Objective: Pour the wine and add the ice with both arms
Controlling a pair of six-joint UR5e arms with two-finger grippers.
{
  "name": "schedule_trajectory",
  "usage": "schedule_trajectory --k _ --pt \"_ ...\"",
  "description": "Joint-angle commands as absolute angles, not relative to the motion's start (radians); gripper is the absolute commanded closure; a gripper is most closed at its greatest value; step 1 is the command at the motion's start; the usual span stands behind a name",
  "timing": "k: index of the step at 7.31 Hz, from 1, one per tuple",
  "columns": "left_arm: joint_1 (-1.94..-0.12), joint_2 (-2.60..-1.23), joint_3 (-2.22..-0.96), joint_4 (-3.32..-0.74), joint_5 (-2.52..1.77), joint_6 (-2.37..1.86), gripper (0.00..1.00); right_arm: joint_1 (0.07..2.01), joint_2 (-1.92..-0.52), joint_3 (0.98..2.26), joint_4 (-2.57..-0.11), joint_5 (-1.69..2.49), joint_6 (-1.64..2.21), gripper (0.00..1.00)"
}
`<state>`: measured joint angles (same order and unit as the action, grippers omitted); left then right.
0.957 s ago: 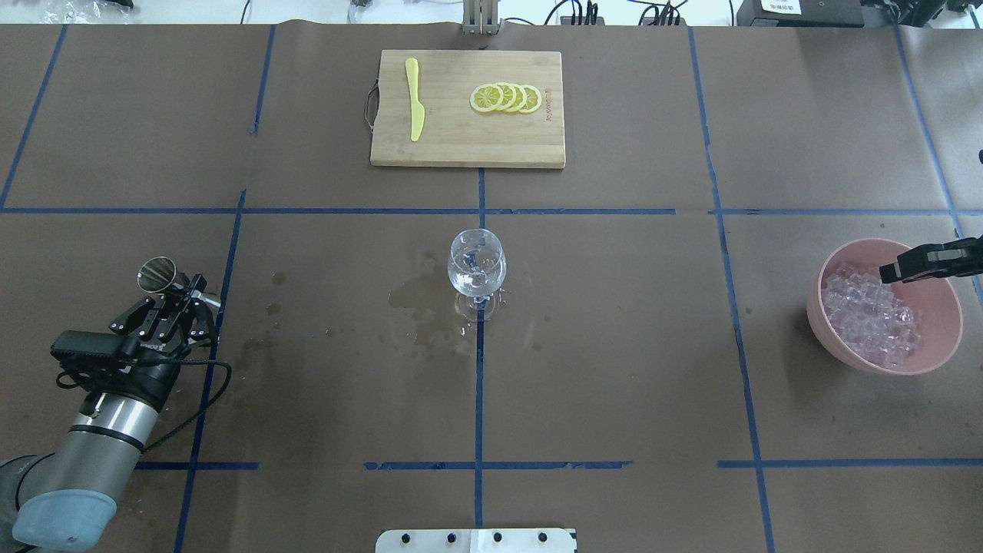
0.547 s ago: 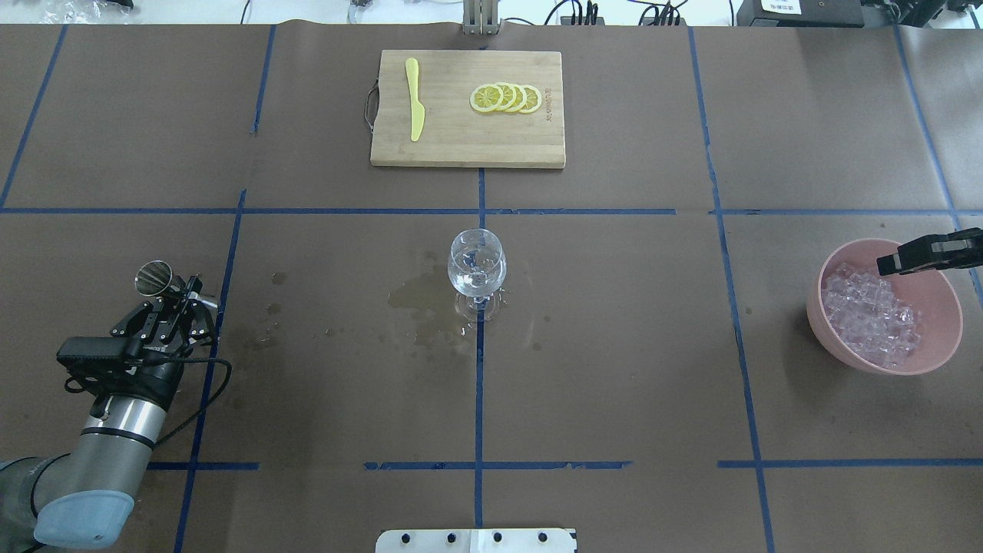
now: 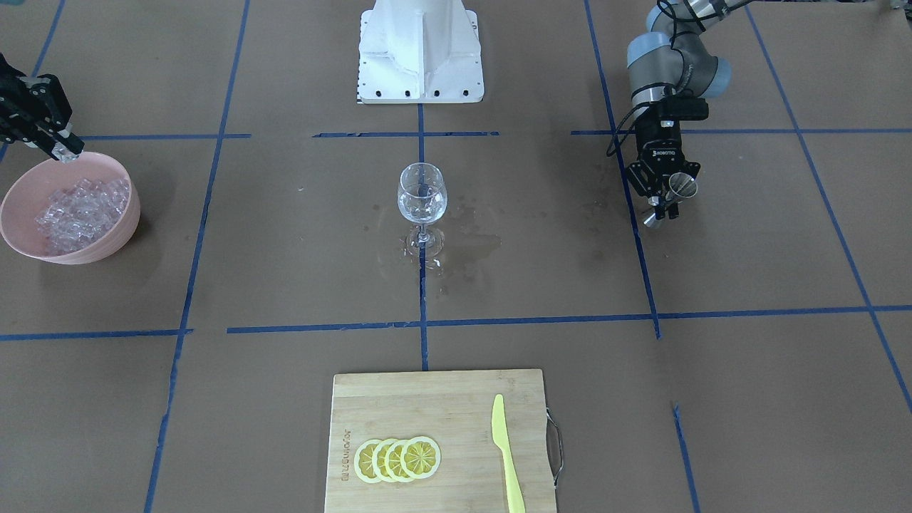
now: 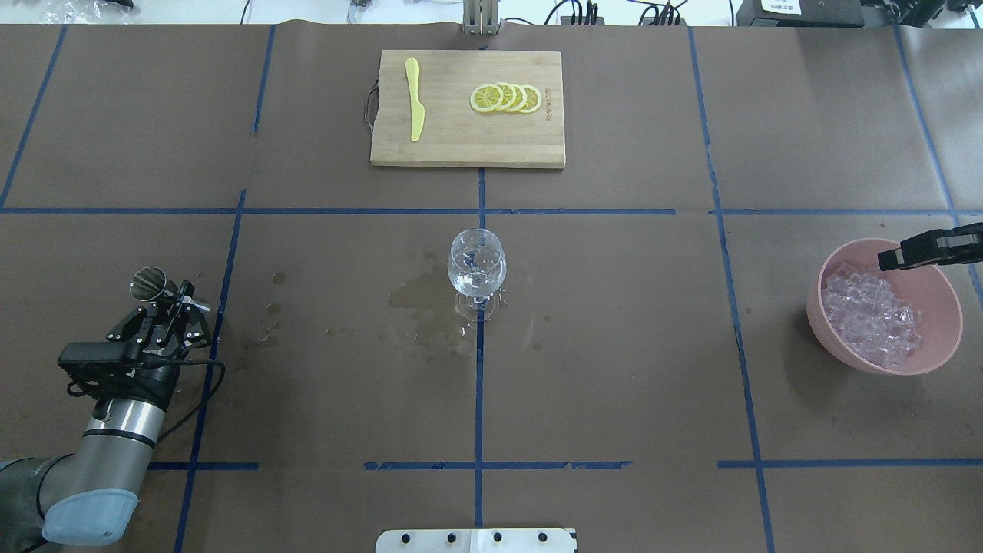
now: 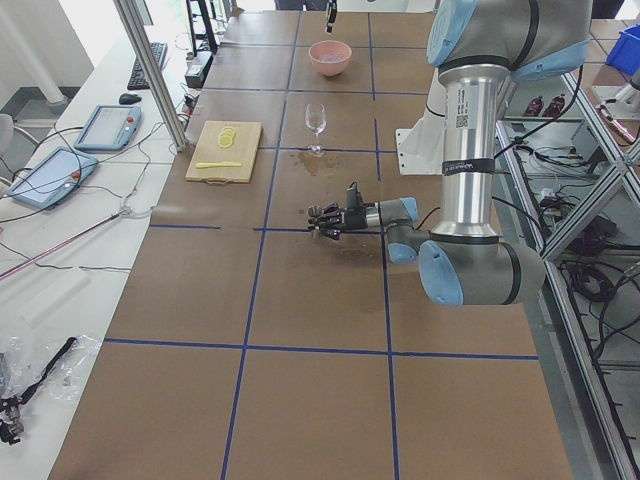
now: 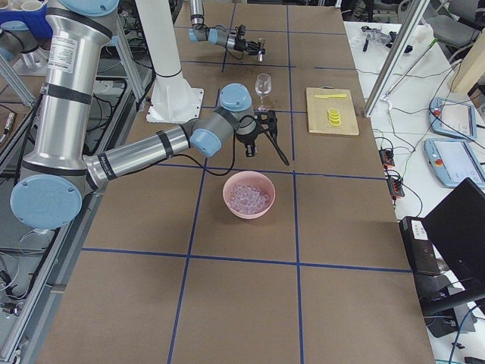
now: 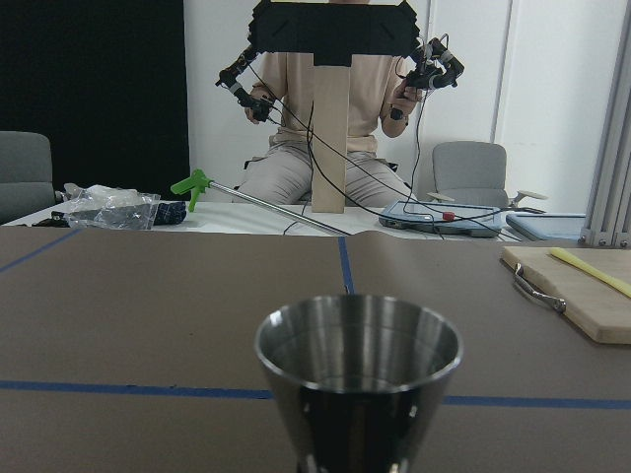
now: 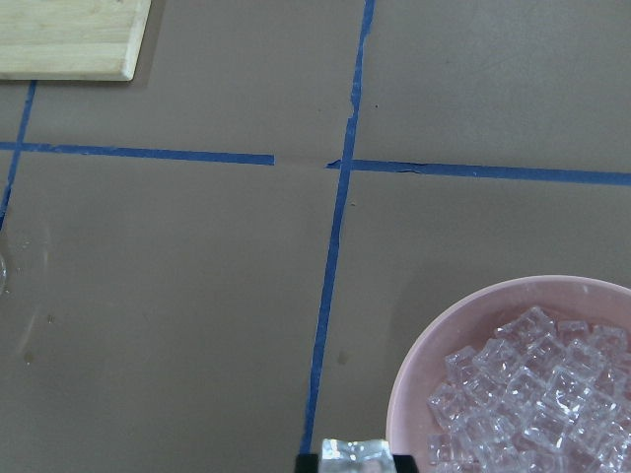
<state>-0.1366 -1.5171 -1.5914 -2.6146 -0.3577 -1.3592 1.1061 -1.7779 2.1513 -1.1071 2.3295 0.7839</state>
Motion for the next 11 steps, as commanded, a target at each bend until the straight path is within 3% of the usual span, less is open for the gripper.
schedule_trajectory --k 1,6,9,11 --pt "-0.137 -1.517 -1.574 -2.589 -0.357 -1.359 0.87 1.123 -1.757 2.152 -1.095 2.361 0.785 1.00" --pt "-0.135 -1.519 -1.583 -2.589 -0.365 -1.359 0.77 1.126 -1.608 2.148 -1.097 2.395 0.943 1.00" --pt "-0.135 -1.519 -1.583 -2.589 -0.367 -1.359 0.58 1.065 -1.507 2.131 -1.098 2.384 1.047 1.00" --pt "-0.135 -1.519 -1.585 -2.589 -0.368 -1.358 0.35 1.029 -1.422 2.108 -1.100 2.381 1.141 1.00"
